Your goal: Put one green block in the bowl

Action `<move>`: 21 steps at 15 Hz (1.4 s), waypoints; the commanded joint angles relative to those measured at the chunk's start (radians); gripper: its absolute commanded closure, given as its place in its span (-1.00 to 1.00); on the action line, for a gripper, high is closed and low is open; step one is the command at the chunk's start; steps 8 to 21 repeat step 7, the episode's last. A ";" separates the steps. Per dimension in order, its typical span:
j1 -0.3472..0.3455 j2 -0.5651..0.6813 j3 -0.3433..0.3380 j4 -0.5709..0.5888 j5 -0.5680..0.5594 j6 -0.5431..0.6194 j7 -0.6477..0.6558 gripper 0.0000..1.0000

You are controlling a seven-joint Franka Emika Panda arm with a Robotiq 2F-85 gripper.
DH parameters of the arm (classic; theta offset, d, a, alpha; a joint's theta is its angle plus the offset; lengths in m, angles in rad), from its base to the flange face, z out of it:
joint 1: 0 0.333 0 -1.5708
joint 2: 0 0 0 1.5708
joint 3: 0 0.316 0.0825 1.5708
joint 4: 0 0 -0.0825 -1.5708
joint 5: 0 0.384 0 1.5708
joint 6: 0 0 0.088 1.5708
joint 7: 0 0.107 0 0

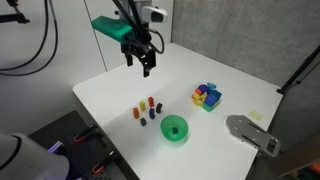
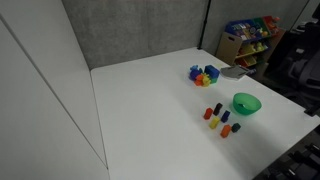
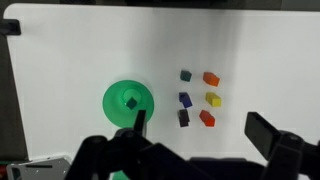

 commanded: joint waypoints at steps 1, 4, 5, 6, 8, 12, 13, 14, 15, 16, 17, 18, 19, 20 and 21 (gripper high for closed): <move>0.009 -0.077 0.005 -0.020 -0.001 0.008 -0.017 -1.00; 0.009 -0.062 0.006 -0.002 0.000 -0.002 0.000 -1.00; 0.010 -0.068 0.007 -0.005 0.000 -0.002 0.000 -1.00; 0.011 -0.072 0.007 -0.009 0.000 -0.001 0.000 -1.00; 0.012 -0.073 0.007 -0.012 0.000 0.000 0.000 -1.00; 0.012 -0.073 0.007 -0.012 0.000 0.000 0.000 -1.00; 0.012 -0.073 0.007 -0.012 0.000 0.000 0.000 -1.00; 0.012 -0.073 0.007 -0.012 0.000 0.000 0.000 -1.00; 0.012 -0.073 0.007 -0.012 0.000 0.000 0.000 -1.00; 0.012 -0.073 0.007 -0.012 0.000 0.000 0.000 -1.00; 0.012 -0.073 0.007 -0.012 0.000 0.000 0.000 -1.00; 0.012 -0.073 0.007 -0.012 0.000 0.000 0.000 -1.00; 0.012 -0.073 0.007 -0.012 0.000 0.000 0.000 -1.00; 0.012 -0.073 0.007 -0.012 0.000 0.000 0.000 -1.00; 0.012 -0.073 0.007 -0.012 0.000 0.000 0.000 -1.00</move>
